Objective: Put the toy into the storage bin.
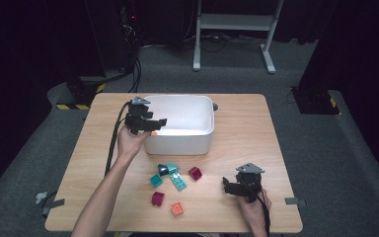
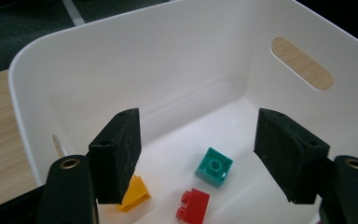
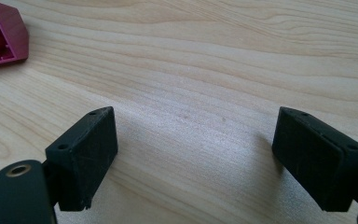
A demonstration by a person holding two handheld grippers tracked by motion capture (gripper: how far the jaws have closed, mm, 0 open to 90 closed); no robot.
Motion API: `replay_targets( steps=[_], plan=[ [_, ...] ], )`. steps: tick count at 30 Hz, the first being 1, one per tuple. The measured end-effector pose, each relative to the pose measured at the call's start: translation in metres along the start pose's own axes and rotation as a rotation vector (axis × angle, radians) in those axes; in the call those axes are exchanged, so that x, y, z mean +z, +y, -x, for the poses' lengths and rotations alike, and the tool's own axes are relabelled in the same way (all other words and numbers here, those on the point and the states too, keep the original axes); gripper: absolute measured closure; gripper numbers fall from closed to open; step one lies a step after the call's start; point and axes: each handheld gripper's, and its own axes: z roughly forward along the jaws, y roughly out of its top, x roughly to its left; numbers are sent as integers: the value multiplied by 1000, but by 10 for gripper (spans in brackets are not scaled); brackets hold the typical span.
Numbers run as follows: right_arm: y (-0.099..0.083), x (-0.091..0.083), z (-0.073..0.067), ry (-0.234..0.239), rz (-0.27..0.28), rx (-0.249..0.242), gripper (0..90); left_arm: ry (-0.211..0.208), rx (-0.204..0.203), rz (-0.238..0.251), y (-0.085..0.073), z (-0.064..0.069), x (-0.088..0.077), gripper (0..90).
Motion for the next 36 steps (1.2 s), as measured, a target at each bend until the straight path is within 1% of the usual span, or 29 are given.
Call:
replay_targets(
  steps=[4,9,12,17,19,21,29,36],
  plan=[
    [0,0,0,0,0,0,137,6,11,32,-2,5,-12,306],
    [0,0,0,1,0,-1,137,11,21,39,-6,8,-21,298],
    [0,0,0,1,0,-1,137,7,17,51,-10,9,-27,296],
    [0,0,0,1,0,0,137,-2,27,59,-17,11,-37,292],
    [0,0,0,1,0,0,137,6,32,72,-20,12,-42,300],
    [0,0,0,1,0,0,137,9,40,78,-24,13,-48,305],
    [0,0,0,0,1,-1,137,21,38,98,-41,12,-64,309],
    [0,0,0,0,0,1,137,34,51,95,-59,16,-74,311]
  ],
)
